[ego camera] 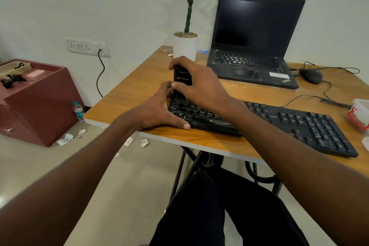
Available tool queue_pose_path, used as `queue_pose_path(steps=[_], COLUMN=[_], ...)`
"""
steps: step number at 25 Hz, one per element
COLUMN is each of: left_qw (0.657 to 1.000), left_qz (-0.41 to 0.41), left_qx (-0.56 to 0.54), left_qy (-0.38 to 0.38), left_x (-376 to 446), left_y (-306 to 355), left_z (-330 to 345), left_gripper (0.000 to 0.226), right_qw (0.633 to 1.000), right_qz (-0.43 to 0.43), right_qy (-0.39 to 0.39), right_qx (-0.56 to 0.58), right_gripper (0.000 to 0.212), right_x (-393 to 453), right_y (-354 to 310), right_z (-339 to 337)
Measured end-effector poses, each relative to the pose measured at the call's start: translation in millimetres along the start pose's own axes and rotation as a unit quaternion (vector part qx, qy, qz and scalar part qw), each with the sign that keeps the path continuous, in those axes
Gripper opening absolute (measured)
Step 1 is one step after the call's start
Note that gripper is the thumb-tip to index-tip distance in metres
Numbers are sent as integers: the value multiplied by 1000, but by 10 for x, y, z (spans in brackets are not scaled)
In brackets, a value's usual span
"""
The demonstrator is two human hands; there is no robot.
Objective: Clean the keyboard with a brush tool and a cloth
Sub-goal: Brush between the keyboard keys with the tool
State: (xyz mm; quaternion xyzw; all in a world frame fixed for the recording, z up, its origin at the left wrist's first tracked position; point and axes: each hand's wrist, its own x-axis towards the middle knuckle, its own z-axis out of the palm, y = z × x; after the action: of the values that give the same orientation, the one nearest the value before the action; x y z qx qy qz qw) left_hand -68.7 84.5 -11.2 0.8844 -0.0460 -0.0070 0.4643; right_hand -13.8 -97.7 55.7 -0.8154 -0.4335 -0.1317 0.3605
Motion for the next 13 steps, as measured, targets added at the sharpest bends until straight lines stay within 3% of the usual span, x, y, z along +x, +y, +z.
queue_pose_path(steps=[5,10,13], left_qw=[1000,1000,1000], left_qz=[-23,-16,-16], left_qx=[-9,-3,5], left_qy=[2,4,4], left_x=[-13,-28,-27], left_y=[62,68,67], left_z=[13,7,14], left_gripper=[139,135,138], right_qw=[996,999,997], right_qz=[40,-25,39], right_qy=[-40,-32,-24], right_qx=[-73,-32,-68], right_gripper=[32,38,36], right_x=[116,13,82], right_y=[-42,-42,62], right_z=[-127,-17,-113])
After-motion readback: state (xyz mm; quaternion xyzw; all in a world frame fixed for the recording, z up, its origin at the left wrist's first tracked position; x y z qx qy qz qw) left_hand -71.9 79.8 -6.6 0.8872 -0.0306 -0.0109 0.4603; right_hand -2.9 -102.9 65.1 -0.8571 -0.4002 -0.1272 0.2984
